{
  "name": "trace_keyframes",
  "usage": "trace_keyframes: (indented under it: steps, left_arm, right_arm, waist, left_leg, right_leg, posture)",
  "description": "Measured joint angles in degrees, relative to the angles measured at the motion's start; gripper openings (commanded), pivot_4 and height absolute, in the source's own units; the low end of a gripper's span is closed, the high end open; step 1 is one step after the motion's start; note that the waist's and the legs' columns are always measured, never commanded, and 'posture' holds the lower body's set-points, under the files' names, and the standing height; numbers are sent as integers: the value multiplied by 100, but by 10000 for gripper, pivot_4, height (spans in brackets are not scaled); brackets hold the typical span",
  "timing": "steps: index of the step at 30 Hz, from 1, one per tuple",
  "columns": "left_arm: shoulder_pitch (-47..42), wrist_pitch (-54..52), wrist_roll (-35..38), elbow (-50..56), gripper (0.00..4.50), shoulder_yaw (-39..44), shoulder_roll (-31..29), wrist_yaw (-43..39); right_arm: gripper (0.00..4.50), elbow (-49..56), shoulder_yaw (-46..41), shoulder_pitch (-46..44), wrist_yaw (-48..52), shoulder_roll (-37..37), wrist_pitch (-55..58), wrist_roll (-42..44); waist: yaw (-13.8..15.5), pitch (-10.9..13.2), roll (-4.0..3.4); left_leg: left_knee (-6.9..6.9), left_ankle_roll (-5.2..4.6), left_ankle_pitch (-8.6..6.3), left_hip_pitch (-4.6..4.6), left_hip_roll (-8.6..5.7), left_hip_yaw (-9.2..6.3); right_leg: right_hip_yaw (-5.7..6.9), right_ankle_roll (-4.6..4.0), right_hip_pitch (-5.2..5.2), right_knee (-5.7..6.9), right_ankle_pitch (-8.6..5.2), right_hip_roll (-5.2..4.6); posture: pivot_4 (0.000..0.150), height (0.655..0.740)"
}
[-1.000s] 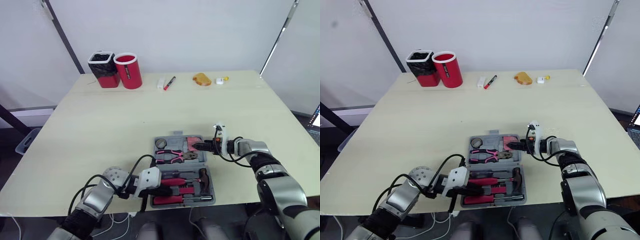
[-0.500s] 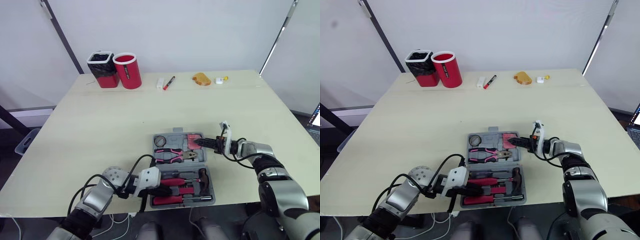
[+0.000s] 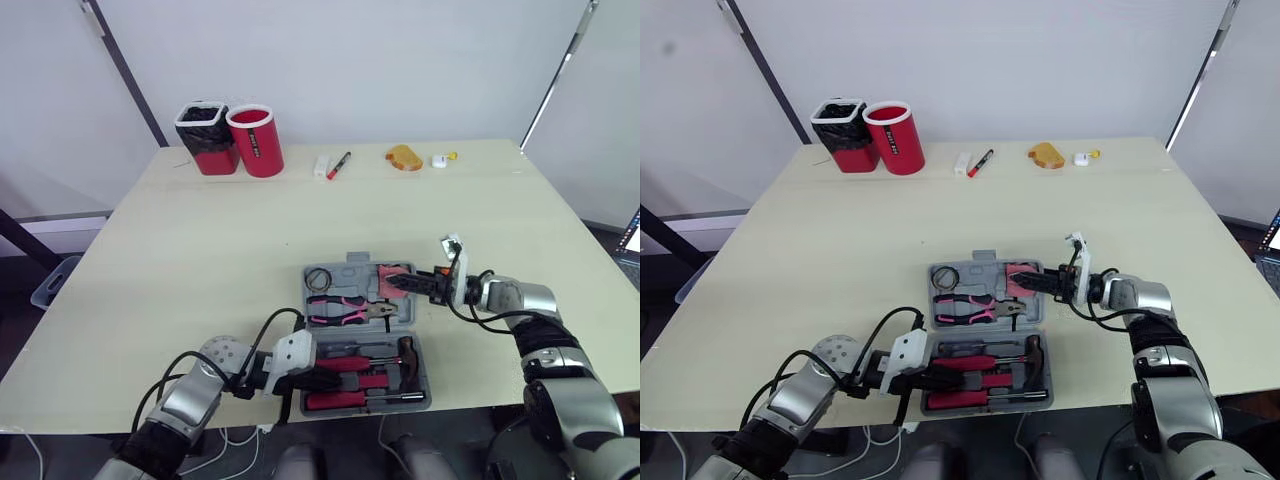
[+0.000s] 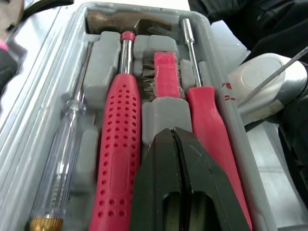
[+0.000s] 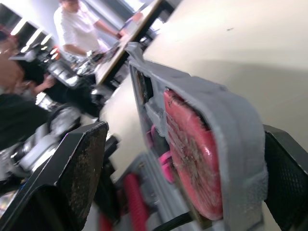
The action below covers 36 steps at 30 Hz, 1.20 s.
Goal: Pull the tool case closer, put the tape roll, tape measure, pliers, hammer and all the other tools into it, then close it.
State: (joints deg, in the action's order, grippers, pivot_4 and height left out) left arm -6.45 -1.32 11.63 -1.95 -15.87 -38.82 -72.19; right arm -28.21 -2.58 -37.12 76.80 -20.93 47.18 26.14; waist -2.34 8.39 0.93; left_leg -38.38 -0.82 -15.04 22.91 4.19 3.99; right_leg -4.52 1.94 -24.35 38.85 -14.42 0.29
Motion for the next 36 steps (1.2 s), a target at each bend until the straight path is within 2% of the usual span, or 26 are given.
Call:
trace_keyframes:
  steps: [2,5,8,9,11,13,15,18,20,22,23,24,26,27,29,33,36]
  left_arm:
    - [68,-5,94,28,0,153,-186,-84]
    - [253,61,370,101,0,541,-551,-319]
    - [298,99,447,96,0,737,-696,-395]
    - [486,125,679,0,0,1149,-932,-522]
    - [517,147,728,-99,0,1300,-1011,-572]
    - [686,202,855,-435,0,1667,-1186,-665]
    - [698,195,894,-570,0,1794,-1188,-667]
    - [675,53,1078,-759,8510,2049,-1144,-623]
    - [688,-81,1217,-781,17843,2247,-1083,-550]
    - [660,-163,1340,-759,21522,2397,-984,-433]
    - [662,-217,1421,-737,26683,2515,-890,-322]
    - [678,-253,1471,-728,28663,2561,-859,-264]
    - [728,-433,1607,-596,36039,2714,-760,-110]
    - [748,-500,1659,-543,42184,2749,-745,-56]
    - [851,-581,1719,-413,44558,2878,-693,80]
    - [1342,-803,1614,-341,44558,2960,-833,258]
    - [1340,-852,1521,-376,44558,2952,-834,364]
  right_arm:
    - [44459,360,10,152,70,-131,224,164]
    - [44459,1455,55,610,93,-339,784,631]
    - [44459,1793,58,761,60,-396,952,791]
    - [44459,2605,45,1228,-71,-585,1268,1127]
    - [44459,2879,-2,1414,-179,-660,1378,1246]
    - [44459,3657,-115,2062,-475,-921,1475,1446]
    - [44459,3812,-214,2276,-624,-951,1450,1455]
    - [45000,4270,-626,2876,-1133,-974,1129,1478]
    - [45000,4600,-946,3357,-1404,-1029,887,1480]
    - [45000,4797,-1150,3717,-1602,-1047,503,1369]
    - [45000,4946,-1255,4023,-1715,-1050,58,1182]
    - [45000,4983,-1310,4188,-1756,-1050,-183,1065]
    - [45000,4988,-1444,4616,-1866,-1056,-1002,647]
    - [45000,4983,-1482,4747,-1872,-1059,-1301,515]
    - [45000,4944,-1582,5028,-1860,-1068,-1981,240]
    - [45000,4537,-1859,5652,-1872,-1203,-3020,-235]
    - [45000,4289,-1955,5729,-1867,-1247,-3374,-300]
  waist:
    - [0,2,-2]
    - [-1,5,2]
    - [1,6,2]
    - [3,9,6]
    - [9,10,7]
    - [19,10,10]
    - [18,12,13]
    - [23,16,22]
    - [30,18,25]
    - [24,19,28]
    - [24,18,29]
    - [23,20,31]
    - [20,21,33]
    - [14,21,33]
    - [-4,21,33]
    - [1,22,35]
    - [8,25,41]
  left_leg:
    - [3,0,0,-1,0,2]
    - [7,0,0,5,0,4]
    - [6,0,0,5,-1,6]
    - [7,0,-1,7,-1,5]
    - [7,1,0,9,-1,7]
    - [8,1,-1,12,-1,5]
    - [7,1,-1,13,-2,11]
    - [5,1,-1,14,-2,12]
    - [6,2,-1,14,-2,12]
    - [6,1,-1,14,-2,13]
    - [6,1,-1,12,-2,13]
    - [7,2,-1,13,-2,12]
    - [6,2,-1,13,-2,13]
    - [6,2,-1,12,-2,14]
    - [6,2,-1,8,-2,17]
    - [9,2,-1,7,-2,19]
    - [6,3,0,3,-2,19]
  right_leg:
    - [-1,0,-1,-1,0,-1]
    - [-2,-2,-10,0,-2,-2]
    - [-2,-1,-10,0,-2,-5]
    - [0,-1,-12,-2,-3,-8]
    - [0,-1,-16,-2,-3,-9]
    - [3,-2,-18,-3,-6,-11]
    - [4,1,-21,-3,-7,-16]
    - [4,17,-21,-4,-16,-18]
    - [5,18,-21,-4,-17,-19]
    - [4,19,-22,-4,-17,-20]
    - [5,20,-21,-4,-18,-20]
    - [6,21,-21,-4,-19,-19]
    - [5,21,-21,-4,-19,-20]
    - [4,22,-21,-4,-19,-20]
    - [1,22,-21,-3,-19,-19]
    - [1,17,-20,-5,-23,-20]
    - [1,2,-18,-3,-32,-21]
  posture:
    - [1500,7400]
    - [1500,7400]
    - [1500,7400]
    - [1500,7400]
    - [1500,7400]
    - [1500,7400]
    - [1500,7400]
    - [1500,7400]
    - [1500,7400]
    - [1500,7400]
    - [1500,7400]
    - [1500,7400]
    - [1500,7400]
    - [1500,7400]
    - [1500,7400]
    - [1500,7400]
    - [1500,7400]
